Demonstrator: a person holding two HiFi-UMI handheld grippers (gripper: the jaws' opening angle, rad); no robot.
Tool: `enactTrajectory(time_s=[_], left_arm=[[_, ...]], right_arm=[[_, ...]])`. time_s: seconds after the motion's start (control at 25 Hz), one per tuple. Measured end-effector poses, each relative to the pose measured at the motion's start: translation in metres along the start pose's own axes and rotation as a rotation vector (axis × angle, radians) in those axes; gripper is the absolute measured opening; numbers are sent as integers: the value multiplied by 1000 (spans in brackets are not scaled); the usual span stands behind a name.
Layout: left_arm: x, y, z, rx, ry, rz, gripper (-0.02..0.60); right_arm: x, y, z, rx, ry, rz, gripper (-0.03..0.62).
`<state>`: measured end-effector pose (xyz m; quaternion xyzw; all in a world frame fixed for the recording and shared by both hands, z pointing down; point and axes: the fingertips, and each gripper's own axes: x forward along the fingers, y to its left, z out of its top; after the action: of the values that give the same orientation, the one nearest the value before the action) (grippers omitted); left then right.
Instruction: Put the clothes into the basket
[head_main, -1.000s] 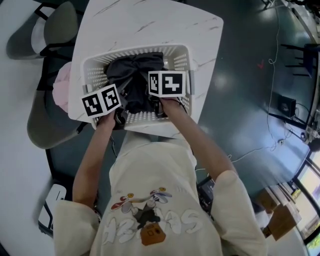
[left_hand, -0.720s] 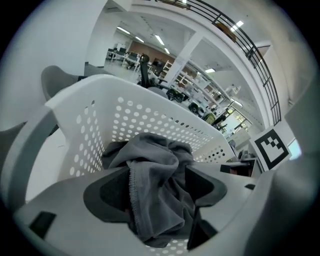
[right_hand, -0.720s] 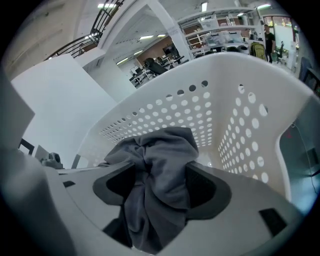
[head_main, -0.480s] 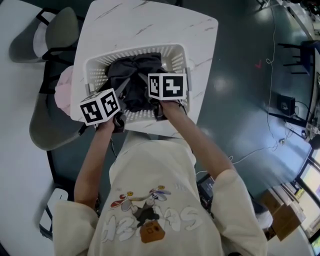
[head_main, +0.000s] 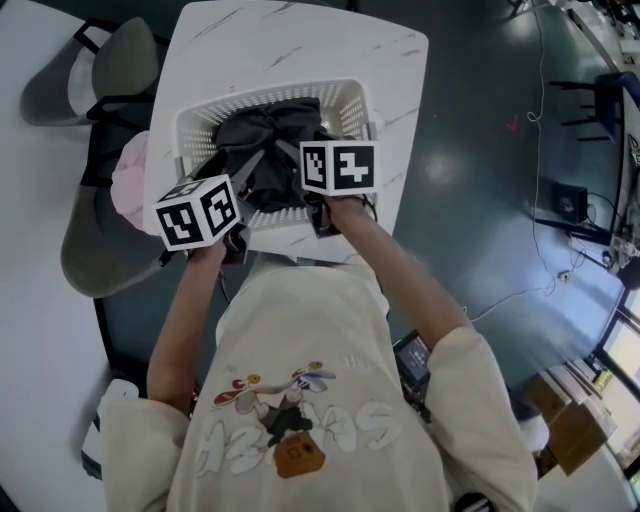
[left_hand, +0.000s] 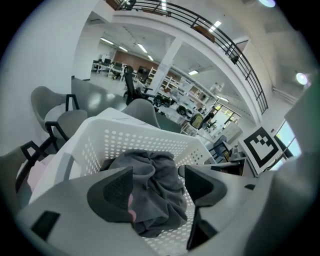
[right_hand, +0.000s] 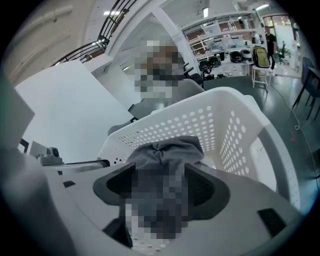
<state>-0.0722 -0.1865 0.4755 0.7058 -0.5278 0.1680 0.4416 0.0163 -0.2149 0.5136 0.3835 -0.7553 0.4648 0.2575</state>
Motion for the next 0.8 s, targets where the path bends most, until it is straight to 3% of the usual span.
enactTrajectory(time_s=[0.4,0.8], left_arm=[[-41,-25,-1,54,-24,-33,321],[-66,-26,-10,62,-35,-27,213]], right_arm=[[-35,23,2,-31,-42,36,293],[-67,70,-7,-115,-77,129,268]])
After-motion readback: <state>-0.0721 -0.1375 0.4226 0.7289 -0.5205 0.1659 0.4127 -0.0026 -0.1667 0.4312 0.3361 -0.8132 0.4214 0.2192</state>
